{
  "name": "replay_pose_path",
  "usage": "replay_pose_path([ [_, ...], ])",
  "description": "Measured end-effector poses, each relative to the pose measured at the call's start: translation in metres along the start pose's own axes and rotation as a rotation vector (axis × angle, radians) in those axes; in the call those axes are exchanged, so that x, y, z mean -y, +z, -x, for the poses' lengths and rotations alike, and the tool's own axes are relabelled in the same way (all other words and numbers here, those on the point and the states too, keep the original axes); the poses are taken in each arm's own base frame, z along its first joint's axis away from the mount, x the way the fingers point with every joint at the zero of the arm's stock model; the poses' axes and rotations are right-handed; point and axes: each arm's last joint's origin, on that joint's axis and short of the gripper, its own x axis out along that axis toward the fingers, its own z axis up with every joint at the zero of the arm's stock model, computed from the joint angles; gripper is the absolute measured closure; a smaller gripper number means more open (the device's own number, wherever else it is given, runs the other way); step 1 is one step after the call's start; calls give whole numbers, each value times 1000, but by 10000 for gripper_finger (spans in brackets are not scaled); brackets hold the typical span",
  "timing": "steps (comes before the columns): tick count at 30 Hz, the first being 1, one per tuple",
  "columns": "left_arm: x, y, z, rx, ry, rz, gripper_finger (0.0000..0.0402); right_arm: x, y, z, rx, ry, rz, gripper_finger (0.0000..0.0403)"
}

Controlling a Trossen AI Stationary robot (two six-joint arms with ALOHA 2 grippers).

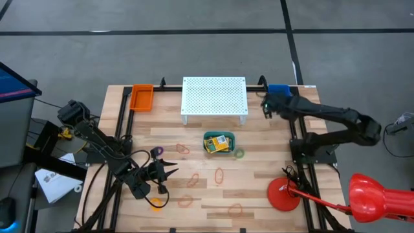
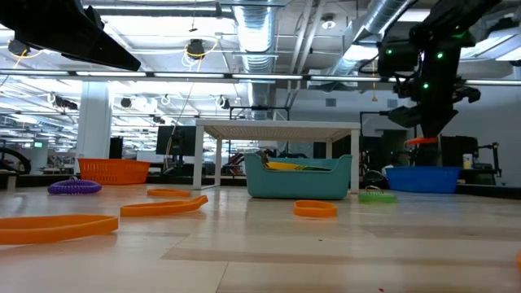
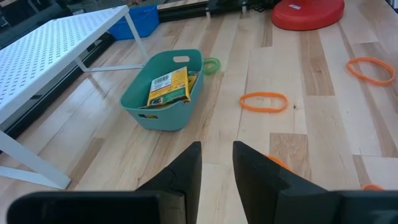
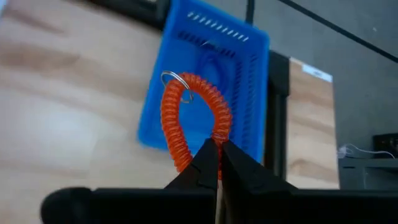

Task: Pick & Place Office Desk Supplies
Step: Put the orange keychain into the blue bin, then put the green keychain into the blue bin

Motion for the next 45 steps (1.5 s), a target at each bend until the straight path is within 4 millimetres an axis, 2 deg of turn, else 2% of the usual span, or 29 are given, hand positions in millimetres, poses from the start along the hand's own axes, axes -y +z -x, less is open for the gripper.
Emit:
replay_pose_path([
  [6, 0, 0, 0, 0, 0, -16, 316, 12, 19, -16, 16, 23, -49, 403],
  [11, 0, 0, 0, 0, 0, -19, 316, 17, 26, -22, 22, 57, -84, 403],
  [17, 0, 0, 0, -1, -1, -19, 316, 9, 26, -34, -20, 23, -51, 403],
  [22, 0, 0, 0, -2, -3, -18, 316, 1, 24, -48, -46, -72, -2, 400],
  [25, 0, 0, 0, -2, -3, -16, 316, -3, 23, -53, -50, -120, 29, 384],
  [36, 0, 0, 0, -1, -1, -16, 316, -12, 29, -59, 2, -121, 66, 300],
  [45, 0, 0, 0, 0, 1, -17, 316, -9, 29, -47, 40, -96, 74, 258],
])
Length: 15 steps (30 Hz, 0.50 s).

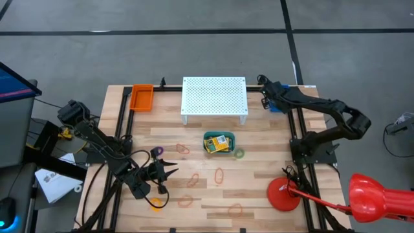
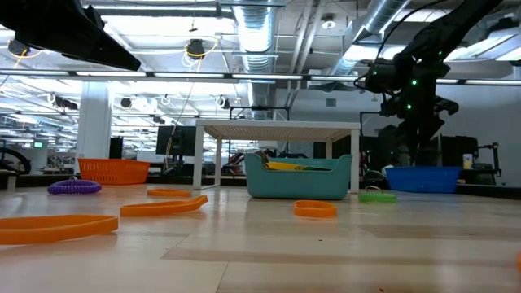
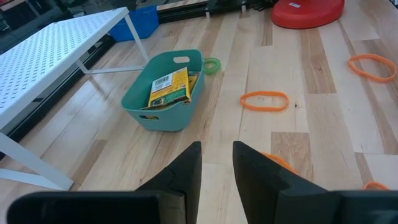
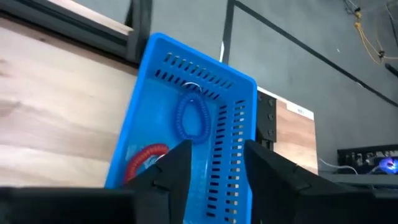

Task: Pick & Place Office Desk Supplies
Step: Put the green keychain into the blue bin

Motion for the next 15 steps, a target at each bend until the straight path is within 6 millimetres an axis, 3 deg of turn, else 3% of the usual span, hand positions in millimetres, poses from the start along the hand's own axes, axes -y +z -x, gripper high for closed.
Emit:
replay_pose_path([
  [8, 0, 0, 0, 0, -1, -1, 316, -3, -9, 34, 17, 228, 1, 247],
  [15, 0, 0, 0, -1, -2, 0, 316, -20, -31, 67, -61, 492, 73, 256],
])
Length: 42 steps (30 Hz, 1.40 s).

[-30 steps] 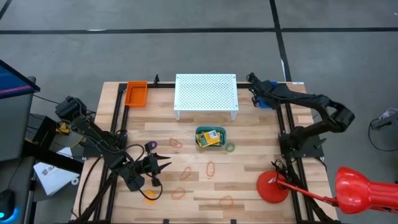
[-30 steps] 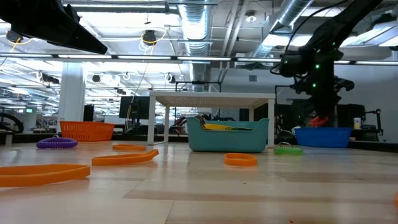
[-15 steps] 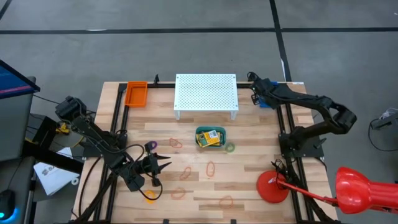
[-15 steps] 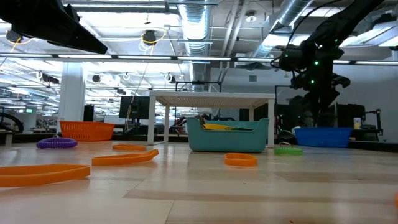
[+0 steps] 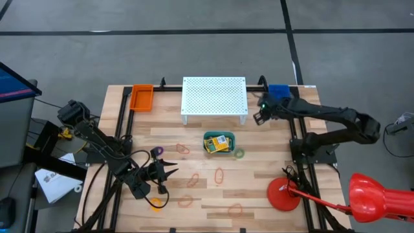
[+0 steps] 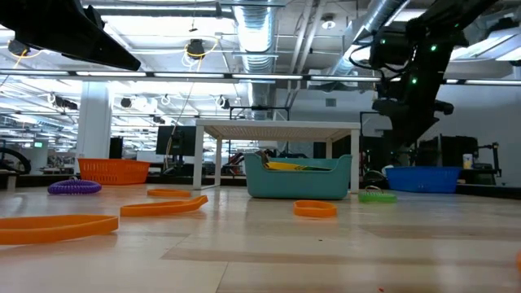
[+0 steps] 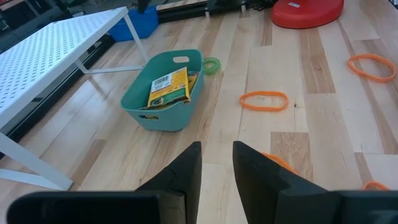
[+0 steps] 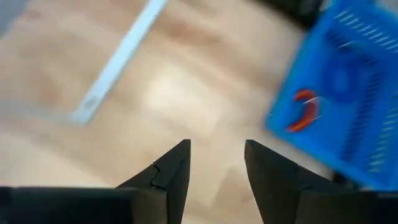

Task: Pick & Place Office Desk Supplies
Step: Put the green keychain into the blue bin

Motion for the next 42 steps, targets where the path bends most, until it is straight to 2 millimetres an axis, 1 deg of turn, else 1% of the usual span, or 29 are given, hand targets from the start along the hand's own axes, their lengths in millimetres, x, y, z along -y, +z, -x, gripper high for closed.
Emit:
replay_pose_path([
  [8, 0, 0, 0, -1, -3, 10, 316, -45, -34, 23, -13, 148, 73, 269],
  [17, 0, 0, 0, -1, -2, 25, 316, -83, -76, 53, 6, 330, 88, 269],
  [19, 0, 0, 0, -1, -3, 25, 316, -92, -83, 60, 48, 375, 81, 270],
  [22, 0, 0, 0, 0, -2, 25, 316, -102, -93, 64, 90, 411, 80, 270],
  [25, 0, 0, 0, 1, 0, 25, 316, -112, -100, 60, 85, 401, 57, 270],
  [30, 0, 0, 0, 1, 1, 26, 316, -126, -109, 40, 51, 325, 73, 270],
  [35, 0, -1, 0, 0, 1, 24, 316, -146, -116, 23, 29, 355, 95, 270],
  [39, -1, -4, -1, -2, 1, 24, 316, -154, -121, 12, 18, 338, 119, 270],
  [42, -1, -4, -1, -2, 1, 25, 316, -155, -121, 6, 21, 318, 135, 270],
])
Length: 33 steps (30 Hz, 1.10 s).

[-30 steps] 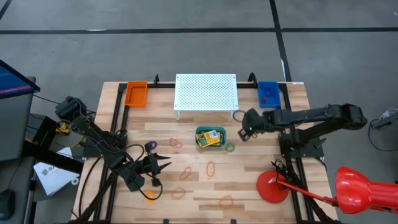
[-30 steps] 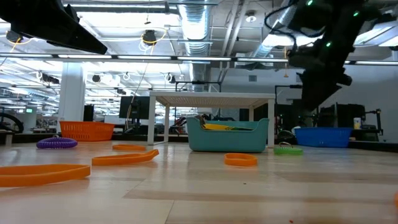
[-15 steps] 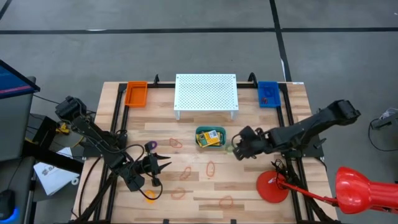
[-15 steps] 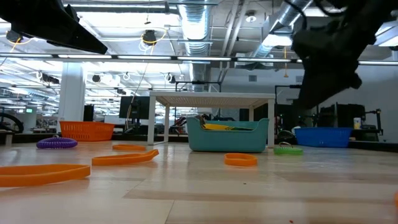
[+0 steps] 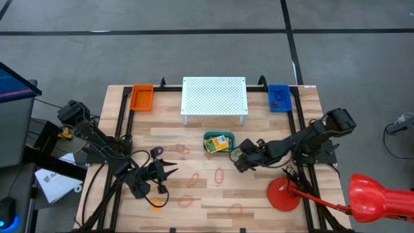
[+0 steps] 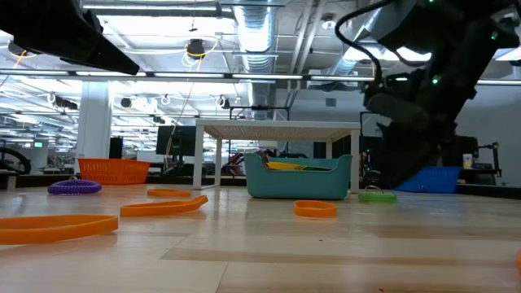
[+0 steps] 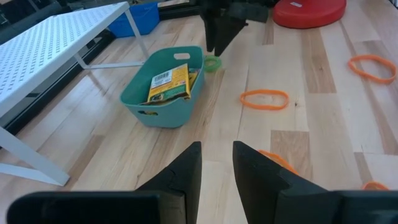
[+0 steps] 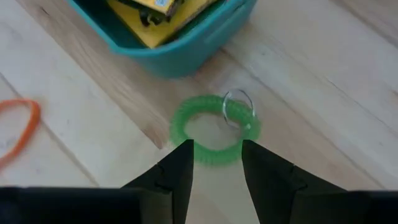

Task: Pick & Place Office Desk Supplies
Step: Put the green keychain into the blue bin

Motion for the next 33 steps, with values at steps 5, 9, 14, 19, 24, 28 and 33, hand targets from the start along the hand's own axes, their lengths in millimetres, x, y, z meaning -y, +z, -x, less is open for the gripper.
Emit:
replay_pose_path([
  [5, 0, 0, 0, 3, -2, 5, 316, 1, 4, -5, 40, -29, 28, 270],
  [9, 0, 0, 0, 4, -3, 5, 316, 4, 8, -6, 59, -54, 51, 270],
  [14, 0, 0, 0, 4, -2, 5, 316, 7, 9, -15, 40, -87, 76, 270],
  [19, 0, 0, 0, 4, -3, 4, 316, 8, 8, -24, 18, -108, 87, 270],
  [24, 0, 1, 0, 4, -2, 5, 316, 8, 7, -24, 8, -103, 82, 288],
  [28, 0, 1, 0, 5, -3, 6, 316, 8, 7, -23, 6, -98, 82, 343],
  [33, 0, 1, 0, 5, -3, 6, 316, 4, 2, -20, 21, -85, 86, 389],
])
